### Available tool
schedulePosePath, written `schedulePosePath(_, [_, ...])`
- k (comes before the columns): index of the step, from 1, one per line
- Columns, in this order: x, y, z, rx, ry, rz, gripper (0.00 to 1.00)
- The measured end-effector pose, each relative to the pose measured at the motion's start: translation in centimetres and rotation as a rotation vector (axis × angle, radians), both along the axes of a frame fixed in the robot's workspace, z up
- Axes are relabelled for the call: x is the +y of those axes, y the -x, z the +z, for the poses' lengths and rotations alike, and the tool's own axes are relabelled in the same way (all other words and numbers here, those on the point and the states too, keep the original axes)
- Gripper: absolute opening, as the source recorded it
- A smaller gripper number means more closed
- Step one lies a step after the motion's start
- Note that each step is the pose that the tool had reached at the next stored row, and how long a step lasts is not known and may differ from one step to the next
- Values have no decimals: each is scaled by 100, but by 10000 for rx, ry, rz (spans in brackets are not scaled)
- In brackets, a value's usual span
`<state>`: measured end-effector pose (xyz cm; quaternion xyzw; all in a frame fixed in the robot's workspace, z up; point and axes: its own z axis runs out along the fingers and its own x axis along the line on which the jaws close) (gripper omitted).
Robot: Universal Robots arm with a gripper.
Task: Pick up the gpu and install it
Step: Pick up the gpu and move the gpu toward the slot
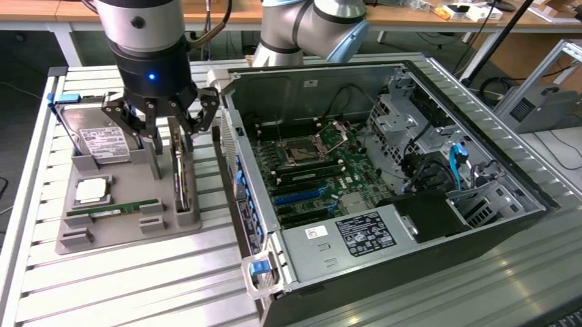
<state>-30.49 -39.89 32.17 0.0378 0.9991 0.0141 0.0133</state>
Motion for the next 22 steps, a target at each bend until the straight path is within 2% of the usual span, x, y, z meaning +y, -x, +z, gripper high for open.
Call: schedulePosePath(22, [0, 0, -68, -1, -1, 0, 48])
